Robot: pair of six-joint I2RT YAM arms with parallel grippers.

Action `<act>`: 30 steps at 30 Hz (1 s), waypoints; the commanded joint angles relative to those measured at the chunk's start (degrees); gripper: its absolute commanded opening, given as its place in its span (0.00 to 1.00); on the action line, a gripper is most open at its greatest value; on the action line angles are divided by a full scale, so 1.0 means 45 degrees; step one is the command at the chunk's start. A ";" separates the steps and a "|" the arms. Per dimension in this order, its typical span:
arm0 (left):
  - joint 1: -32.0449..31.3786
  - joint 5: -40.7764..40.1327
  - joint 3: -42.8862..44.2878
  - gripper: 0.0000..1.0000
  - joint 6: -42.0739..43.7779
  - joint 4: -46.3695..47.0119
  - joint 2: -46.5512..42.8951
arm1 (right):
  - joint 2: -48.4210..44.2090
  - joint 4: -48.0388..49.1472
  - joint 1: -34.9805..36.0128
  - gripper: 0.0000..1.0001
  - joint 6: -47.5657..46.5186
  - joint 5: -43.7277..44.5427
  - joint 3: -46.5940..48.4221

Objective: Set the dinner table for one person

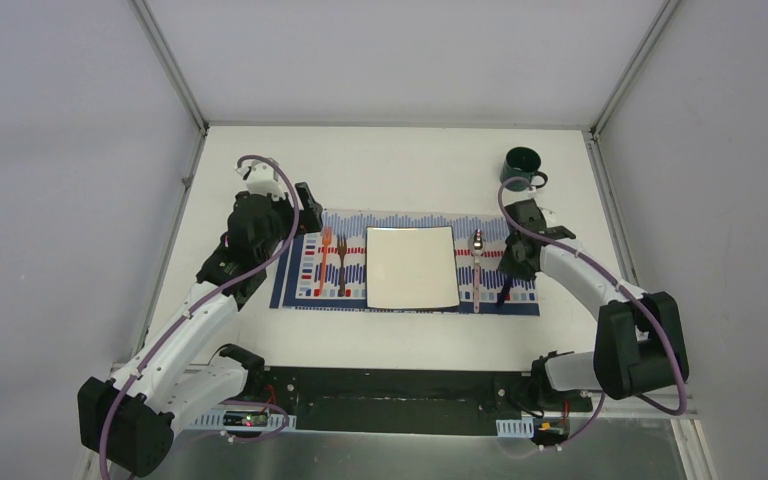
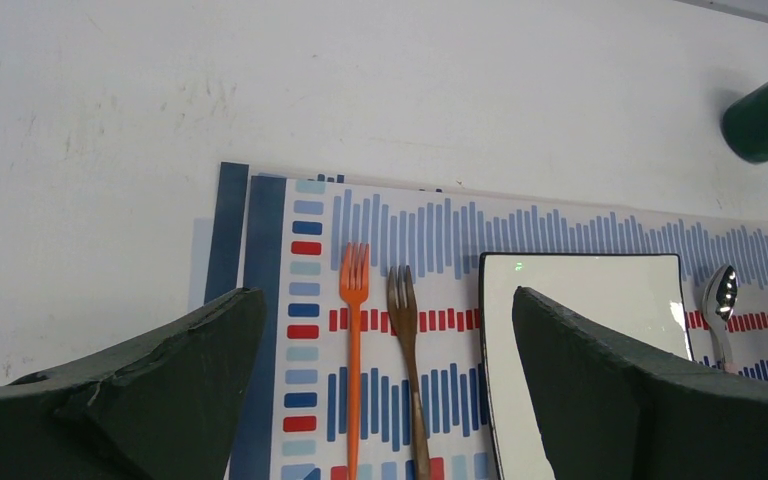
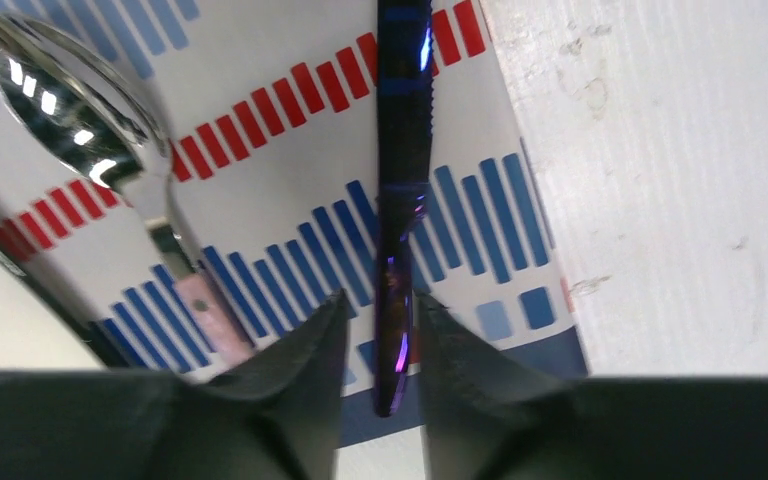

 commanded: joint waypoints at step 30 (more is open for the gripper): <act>-0.0083 -0.0147 0.0003 0.99 0.0037 0.0410 -0.0287 | 0.0248 -0.0994 0.0680 0.00 -0.0184 -0.1232 0.0285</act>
